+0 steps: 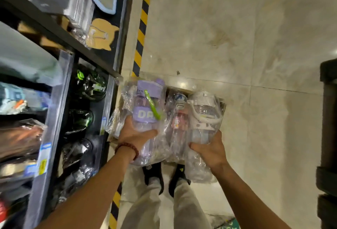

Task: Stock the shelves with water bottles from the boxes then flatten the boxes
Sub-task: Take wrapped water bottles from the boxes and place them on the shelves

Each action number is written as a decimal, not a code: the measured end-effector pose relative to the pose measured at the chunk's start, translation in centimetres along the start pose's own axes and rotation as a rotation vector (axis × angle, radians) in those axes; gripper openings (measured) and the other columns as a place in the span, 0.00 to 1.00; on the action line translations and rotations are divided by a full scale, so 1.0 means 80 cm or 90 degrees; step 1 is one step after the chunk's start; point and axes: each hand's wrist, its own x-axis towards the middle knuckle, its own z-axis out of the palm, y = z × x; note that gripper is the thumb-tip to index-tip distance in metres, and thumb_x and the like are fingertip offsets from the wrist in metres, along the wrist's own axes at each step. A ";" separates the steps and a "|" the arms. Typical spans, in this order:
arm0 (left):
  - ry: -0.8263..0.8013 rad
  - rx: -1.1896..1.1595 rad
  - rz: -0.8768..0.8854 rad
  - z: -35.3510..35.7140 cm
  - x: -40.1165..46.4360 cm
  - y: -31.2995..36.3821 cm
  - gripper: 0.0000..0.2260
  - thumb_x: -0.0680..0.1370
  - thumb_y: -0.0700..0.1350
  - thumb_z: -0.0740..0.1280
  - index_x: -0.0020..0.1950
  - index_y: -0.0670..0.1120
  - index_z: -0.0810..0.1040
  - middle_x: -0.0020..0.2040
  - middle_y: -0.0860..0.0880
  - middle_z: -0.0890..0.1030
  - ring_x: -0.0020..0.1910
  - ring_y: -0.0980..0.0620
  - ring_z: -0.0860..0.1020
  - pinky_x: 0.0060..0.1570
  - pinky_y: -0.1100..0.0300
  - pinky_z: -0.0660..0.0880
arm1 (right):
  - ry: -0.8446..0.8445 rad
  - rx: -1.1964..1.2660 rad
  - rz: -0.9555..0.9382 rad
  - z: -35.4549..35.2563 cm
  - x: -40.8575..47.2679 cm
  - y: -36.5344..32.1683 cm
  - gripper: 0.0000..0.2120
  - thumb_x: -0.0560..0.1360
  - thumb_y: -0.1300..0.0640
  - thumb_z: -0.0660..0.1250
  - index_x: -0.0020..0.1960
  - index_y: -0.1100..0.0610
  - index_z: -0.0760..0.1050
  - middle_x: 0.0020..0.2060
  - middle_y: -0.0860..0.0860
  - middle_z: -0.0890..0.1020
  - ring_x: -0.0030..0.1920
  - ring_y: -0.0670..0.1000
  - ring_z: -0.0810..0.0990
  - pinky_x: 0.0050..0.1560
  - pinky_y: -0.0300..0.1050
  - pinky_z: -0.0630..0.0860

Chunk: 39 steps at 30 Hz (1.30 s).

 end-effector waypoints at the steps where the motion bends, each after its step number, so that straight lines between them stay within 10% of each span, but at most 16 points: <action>1: 0.003 -0.027 0.011 -0.008 -0.016 0.011 0.35 0.54 0.47 0.81 0.58 0.51 0.71 0.53 0.51 0.78 0.55 0.48 0.76 0.58 0.51 0.74 | 0.003 0.005 -0.013 -0.002 -0.017 -0.016 0.28 0.61 0.69 0.77 0.47 0.45 0.65 0.44 0.45 0.77 0.45 0.47 0.80 0.48 0.49 0.79; 9: 0.012 -0.085 0.156 -0.086 -0.155 0.103 0.27 0.65 0.39 0.78 0.60 0.44 0.70 0.49 0.52 0.74 0.54 0.50 0.74 0.50 0.57 0.72 | 0.035 0.046 -0.127 -0.025 -0.157 -0.146 0.34 0.60 0.62 0.78 0.56 0.46 0.62 0.49 0.46 0.77 0.50 0.50 0.79 0.53 0.49 0.78; 13: 0.002 -0.103 0.251 -0.124 -0.228 0.147 0.22 0.65 0.36 0.78 0.51 0.47 0.70 0.45 0.56 0.73 0.51 0.52 0.74 0.46 0.60 0.70 | 0.054 0.086 -0.200 -0.042 -0.228 -0.201 0.34 0.63 0.65 0.77 0.58 0.46 0.60 0.49 0.46 0.76 0.46 0.40 0.77 0.43 0.31 0.75; 23: 0.026 -0.142 0.406 -0.202 -0.358 0.203 0.31 0.55 0.48 0.82 0.53 0.52 0.72 0.50 0.53 0.80 0.51 0.54 0.79 0.47 0.60 0.76 | 0.074 0.104 -0.350 -0.079 -0.343 -0.262 0.47 0.61 0.56 0.79 0.73 0.53 0.57 0.62 0.51 0.73 0.62 0.51 0.74 0.62 0.50 0.73; 29: 0.126 -0.197 0.457 -0.210 -0.420 0.192 0.31 0.60 0.43 0.81 0.57 0.52 0.71 0.51 0.60 0.76 0.49 0.69 0.73 0.43 0.73 0.68 | -0.004 0.089 -0.456 -0.107 -0.366 -0.280 0.48 0.58 0.49 0.75 0.73 0.51 0.57 0.65 0.48 0.71 0.64 0.49 0.72 0.60 0.44 0.71; 36: 0.293 -0.295 0.390 -0.167 -0.488 0.137 0.33 0.64 0.43 0.80 0.65 0.47 0.69 0.55 0.55 0.76 0.55 0.55 0.74 0.52 0.60 0.70 | -0.152 0.034 -0.528 -0.144 -0.370 -0.271 0.40 0.66 0.62 0.77 0.70 0.50 0.59 0.54 0.40 0.72 0.50 0.33 0.73 0.44 0.27 0.69; 39: 0.372 -0.354 0.364 -0.146 -0.523 0.093 0.33 0.60 0.47 0.81 0.61 0.50 0.70 0.51 0.59 0.75 0.50 0.61 0.75 0.47 0.65 0.71 | -0.226 -0.004 -0.536 -0.145 -0.377 -0.250 0.41 0.66 0.61 0.77 0.72 0.52 0.58 0.58 0.45 0.72 0.53 0.41 0.74 0.48 0.32 0.69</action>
